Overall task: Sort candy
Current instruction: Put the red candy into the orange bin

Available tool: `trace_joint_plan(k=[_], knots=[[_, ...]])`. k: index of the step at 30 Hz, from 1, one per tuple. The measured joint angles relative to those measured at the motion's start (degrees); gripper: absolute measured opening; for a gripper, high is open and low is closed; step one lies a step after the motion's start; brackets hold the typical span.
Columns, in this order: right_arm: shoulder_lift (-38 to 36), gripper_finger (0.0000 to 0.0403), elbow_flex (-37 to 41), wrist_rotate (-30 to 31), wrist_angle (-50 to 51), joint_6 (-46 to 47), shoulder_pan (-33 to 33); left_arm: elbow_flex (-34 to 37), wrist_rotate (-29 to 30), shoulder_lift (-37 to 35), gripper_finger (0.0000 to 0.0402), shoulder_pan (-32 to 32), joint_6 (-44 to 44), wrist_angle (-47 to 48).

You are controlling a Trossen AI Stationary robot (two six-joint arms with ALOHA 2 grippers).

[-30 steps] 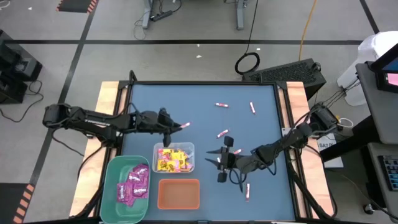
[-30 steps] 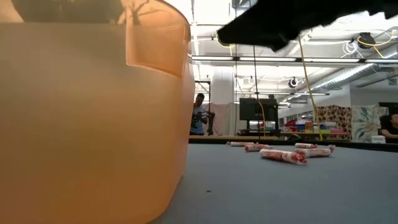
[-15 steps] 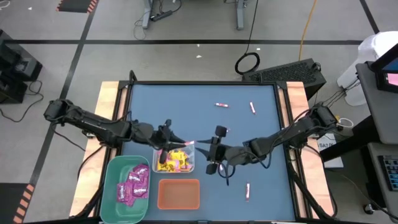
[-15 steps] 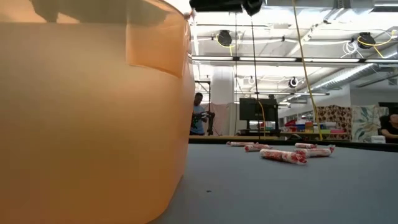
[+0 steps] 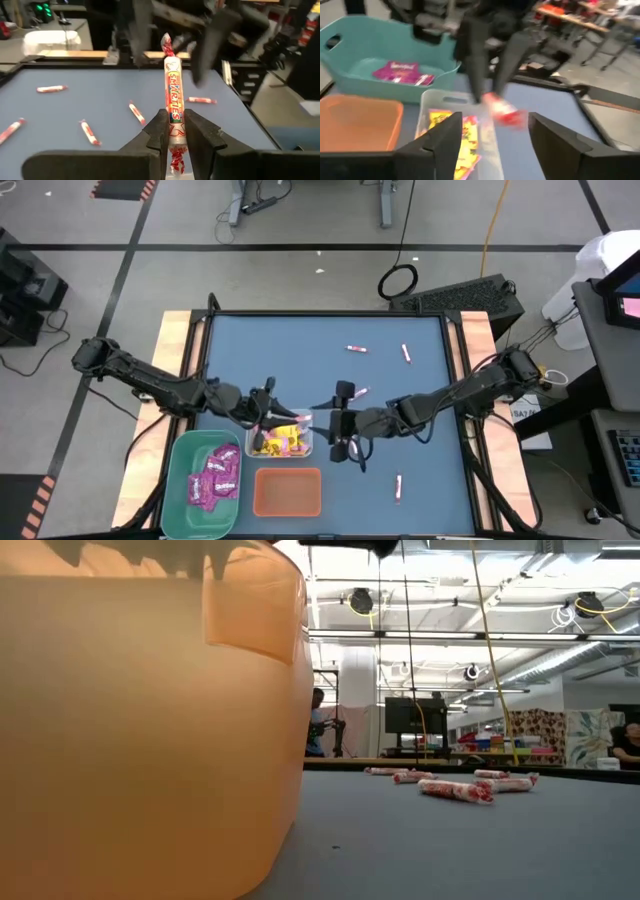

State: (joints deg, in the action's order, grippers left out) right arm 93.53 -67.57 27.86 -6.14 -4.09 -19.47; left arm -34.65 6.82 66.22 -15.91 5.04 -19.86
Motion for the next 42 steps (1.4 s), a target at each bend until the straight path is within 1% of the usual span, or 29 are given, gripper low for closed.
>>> trace_joint_plan(k=[3, 5, 7, 11, 21, 26, 29, 32, 36, 39, 42], knots=[[0.7, 0.0231, 0.1, -3.9, -0.8, -0.5, 0.6, 0.0, 0.7, 0.0, 0.0057, 0.0, 0.0, -0.2], [1.2, 0.023, 0.1, -4.8, -2.6, -1.5, 0.8, 0.0, 0.9, 0.0, 0.0057, 0.0, 0.0, -0.2], [1.7, 0.022, 0.1, -5.4, -4.0, -2.4, 0.8, 0.0, 0.9, 0.0, 0.0057, 0.0, 0.0, -0.3], [2.0, 0.0184, 0.1, -5.4, -4.7, -2.9, 0.8, 0.0, 0.9, 0.0, 0.0057, 0.0, 0.0, -0.1], [2.0, 0.0067, 0.1, -5.3, -4.8, -2.8, 0.8, 0.0, 0.5, 0.0, 0.0057, -0.4, -1.3, -0.1], [2.0, 0.003, 0.1, -5.5, -4.8, -2.9, 0.8, 0.0, 0.6, 0.0, 0.0057, -1.0, -3.1, -0.1], [2.0, 0.0028, 0.1, -5.8, -4.8, -2.8, 0.8, 0.0, 0.8, 0.0, 0.0057, -1.6, -3.9, -0.1], [2.0, 0.0041, 0.1, -5.9, -4.1, -2.4, 0.8, 0.0, 0.3, 0.0, 0.0067, -1.9, -3.9, -0.1], [2.0, 0.005, 0.1, -5.9, -2.4, -2.0, 0.2, 0.0, -0.3, 0.0, 0.0108, -2.3, -3.9, 0.9], [2.0, 0.0049, 0.1, -5.9, -1.1, -2.4, -0.3, 0.0, -0.3, 0.0, 0.0143, -2.5, -3.6, 0.5], [2.0, 0.0044, 0.1, -5.9, -0.1, -2.5, -0.8, 0.0, -0.2, -0.2, 0.0169, -2.6, -2.4, 0.6]])
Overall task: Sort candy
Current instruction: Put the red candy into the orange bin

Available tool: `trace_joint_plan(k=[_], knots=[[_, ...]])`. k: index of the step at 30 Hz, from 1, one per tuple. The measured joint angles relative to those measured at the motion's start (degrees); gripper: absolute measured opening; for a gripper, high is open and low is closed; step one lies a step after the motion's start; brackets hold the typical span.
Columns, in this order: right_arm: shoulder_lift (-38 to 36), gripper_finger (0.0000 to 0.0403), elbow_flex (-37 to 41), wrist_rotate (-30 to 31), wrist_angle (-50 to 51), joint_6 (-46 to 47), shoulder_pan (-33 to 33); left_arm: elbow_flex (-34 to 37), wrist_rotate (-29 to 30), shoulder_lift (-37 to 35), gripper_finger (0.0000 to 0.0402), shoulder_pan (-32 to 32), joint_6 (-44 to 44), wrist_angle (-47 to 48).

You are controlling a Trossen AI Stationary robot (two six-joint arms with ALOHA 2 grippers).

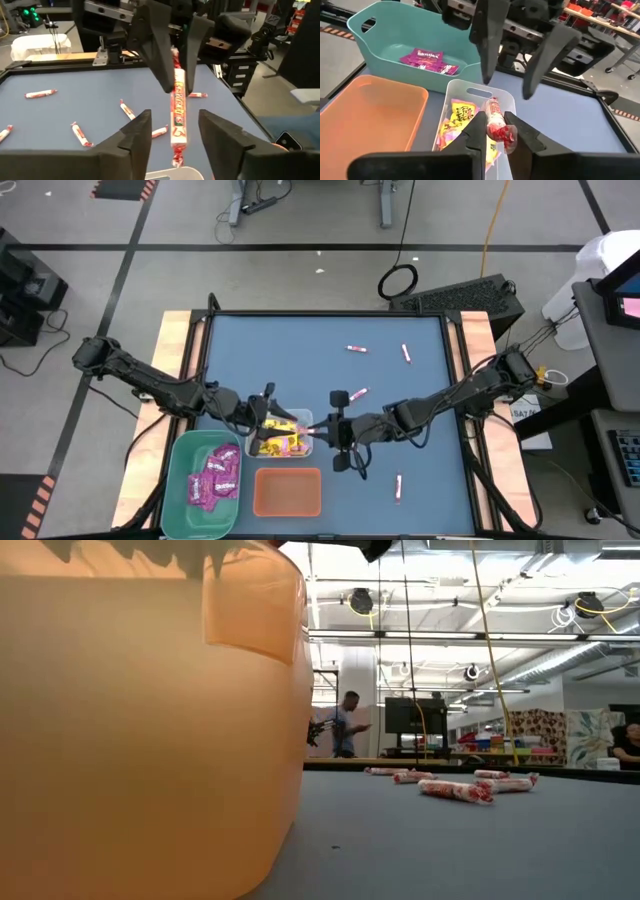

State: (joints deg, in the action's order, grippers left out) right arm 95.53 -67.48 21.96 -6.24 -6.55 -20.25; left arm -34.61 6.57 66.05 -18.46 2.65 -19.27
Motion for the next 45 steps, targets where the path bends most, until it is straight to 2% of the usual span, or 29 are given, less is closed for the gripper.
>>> trace_joint_plan(k=[9, 14, 18, 23, 26, 30, 38, 45], knots=[[-1.4, 0.0044, 0.0, 0.4, 2.1, -6.1, -3.8, 0.0, 1.2, -3.7, 0.0182, -0.5, 4.0, 0.8], [-1.7, 0.0042, 0.0, 1.9, 2.6, -22.2, -7.5, 0.0, 1.2, -3.9, 0.0183, -1.5, 4.5, 0.8], [-1.7, 0.004, 0.0, 11.0, 2.6, -32.3, -11.2, 0.0, 1.4, -3.9, 0.0183, -2.1, 4.6, 0.7], [-1.7, 0.004, 0.0, 26.3, 1.8, -38.0, -15.4, 0.0, 1.4, -3.9, 0.0183, -2.3, 4.5, 0.6], [-1.7, 0.004, 0.0, 29.8, 1.0, -40.7, -17.4, 0.0, 1.6, -3.9, 0.0183, -2.3, 4.5, 0.6], [-1.7, 0.0039, 0.0, 30.8, -2.8, -45.3, -19.5, 0.0, 1.7, -3.9, 0.0183, -2.3, 4.5, 0.5], [-1.7, 0.0039, 0.0, 30.6, -7.0, -46.3, -20.8, 0.0, 2.5, -3.9, 0.0183, -2.3, 4.5, 0.5], [-1.7, 0.0041, 0.0, 30.5, -7.3, -38.7, -20.7, 0.0, 2.5, -3.9, 0.0183, -2.3, 4.5, 0.7]])
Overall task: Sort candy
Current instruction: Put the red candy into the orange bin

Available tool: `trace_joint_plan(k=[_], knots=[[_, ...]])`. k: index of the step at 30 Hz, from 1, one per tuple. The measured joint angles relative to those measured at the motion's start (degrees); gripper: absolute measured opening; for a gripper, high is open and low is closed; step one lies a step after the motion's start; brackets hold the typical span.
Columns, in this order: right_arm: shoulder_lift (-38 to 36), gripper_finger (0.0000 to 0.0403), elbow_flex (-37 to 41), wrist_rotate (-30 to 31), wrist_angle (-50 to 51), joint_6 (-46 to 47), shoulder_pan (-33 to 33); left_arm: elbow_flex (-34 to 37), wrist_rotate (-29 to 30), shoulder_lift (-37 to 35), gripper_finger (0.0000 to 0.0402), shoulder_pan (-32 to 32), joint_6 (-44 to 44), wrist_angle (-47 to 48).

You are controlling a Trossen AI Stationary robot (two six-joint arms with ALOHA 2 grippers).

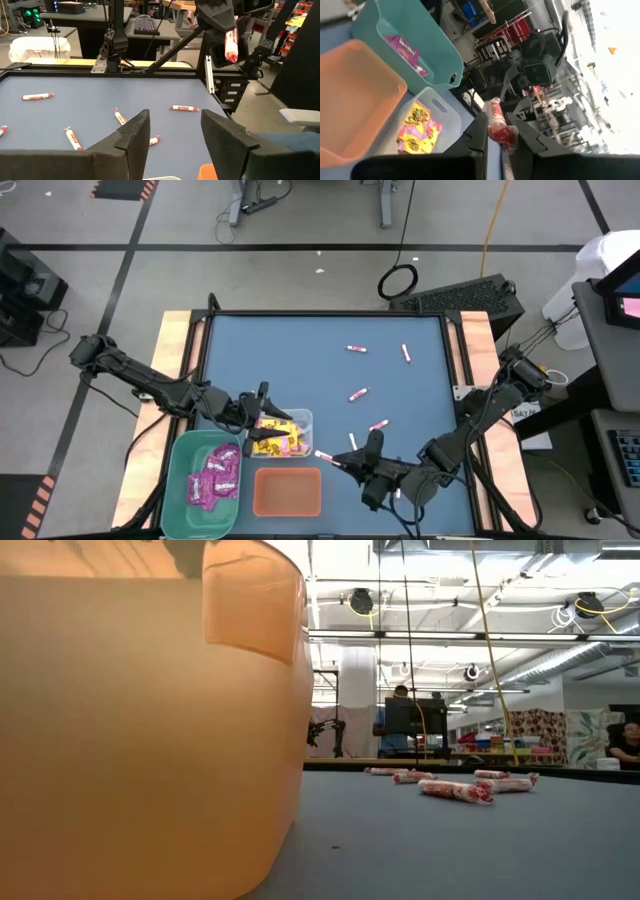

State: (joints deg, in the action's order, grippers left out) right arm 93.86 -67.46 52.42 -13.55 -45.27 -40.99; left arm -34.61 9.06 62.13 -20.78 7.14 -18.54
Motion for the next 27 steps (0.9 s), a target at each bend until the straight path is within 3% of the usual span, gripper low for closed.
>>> trace_joint_plan(k=[17, 27], knots=[[0.0, 0.0043, 0.0, -0.3, 0.0, 34.9, 0.0, 0.0, 0.0, 0.0, 0.0183, 0.0, 1.2, 0.1], [0.0, 0.0043, 0.0, -0.3, 0.0, 48.7, 0.0, 0.0, 0.0, 0.0, 0.0183, 0.0, 1.6, 0.8]])
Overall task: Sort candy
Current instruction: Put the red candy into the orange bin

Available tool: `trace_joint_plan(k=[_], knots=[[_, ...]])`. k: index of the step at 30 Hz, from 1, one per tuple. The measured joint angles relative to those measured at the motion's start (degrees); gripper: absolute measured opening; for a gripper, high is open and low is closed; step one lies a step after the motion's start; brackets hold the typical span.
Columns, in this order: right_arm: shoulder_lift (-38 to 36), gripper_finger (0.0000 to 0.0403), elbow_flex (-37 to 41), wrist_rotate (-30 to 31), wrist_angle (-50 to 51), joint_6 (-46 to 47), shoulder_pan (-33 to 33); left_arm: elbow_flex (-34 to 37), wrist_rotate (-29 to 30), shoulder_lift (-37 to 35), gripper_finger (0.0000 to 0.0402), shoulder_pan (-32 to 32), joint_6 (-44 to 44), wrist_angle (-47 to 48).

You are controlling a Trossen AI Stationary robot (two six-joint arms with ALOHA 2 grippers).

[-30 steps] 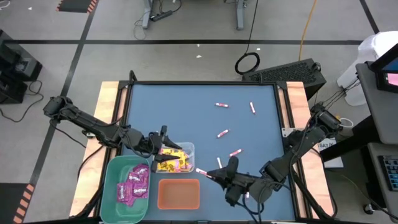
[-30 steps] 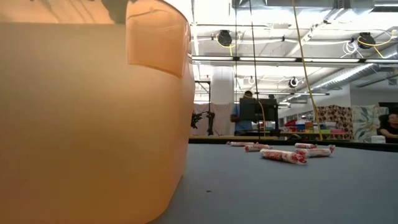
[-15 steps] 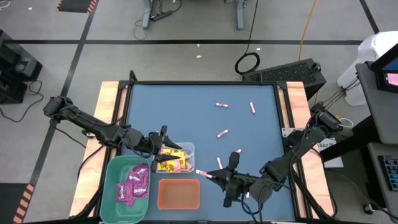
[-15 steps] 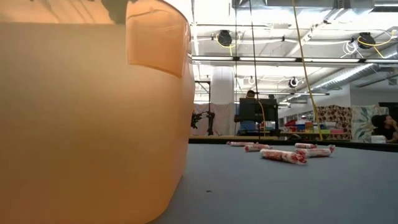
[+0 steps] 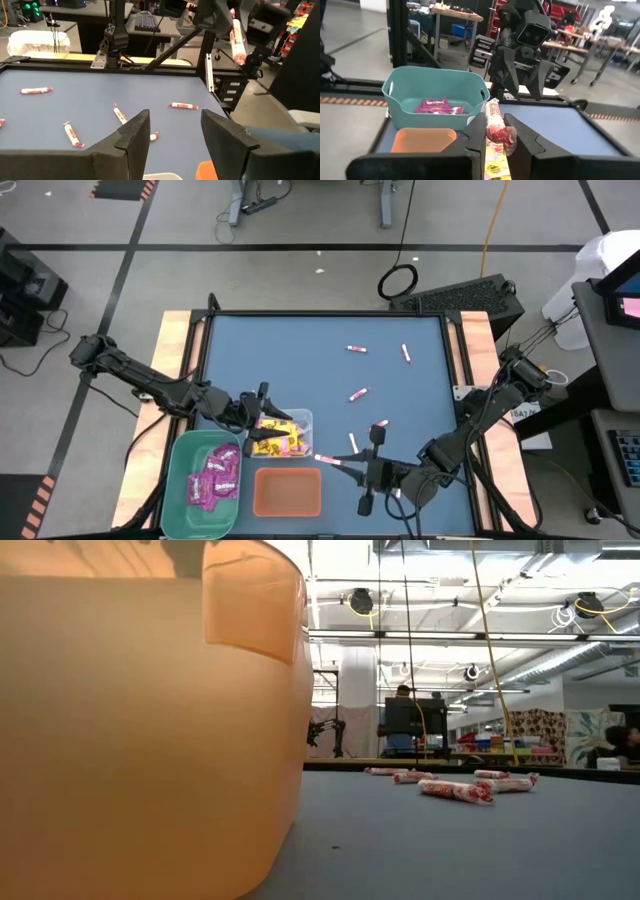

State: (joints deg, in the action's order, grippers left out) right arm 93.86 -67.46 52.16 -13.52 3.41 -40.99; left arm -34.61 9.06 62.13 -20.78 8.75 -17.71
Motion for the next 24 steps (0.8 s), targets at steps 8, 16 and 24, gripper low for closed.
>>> trace_joint_plan(k=[8, 16, 24], knots=[[0.0, 0.0043, 0.0, 0.0, 0.0, 2.8, 0.0, 0.0, 0.0, 0.0, 0.0183, 0.0, 1.2, 0.9], [0.0, 0.0043, 0.0, -6.4, 0.2, -7.1, 0.0, 0.0, 0.0, 0.0, 0.0183, -0.8, 1.4, 2.4], [0.0, 0.0043, 0.0, -16.5, 0.1, -12.8, 0.0, 0.0, 0.5, 0.0, 0.0183, -2.3, 1.3, 2.4]])
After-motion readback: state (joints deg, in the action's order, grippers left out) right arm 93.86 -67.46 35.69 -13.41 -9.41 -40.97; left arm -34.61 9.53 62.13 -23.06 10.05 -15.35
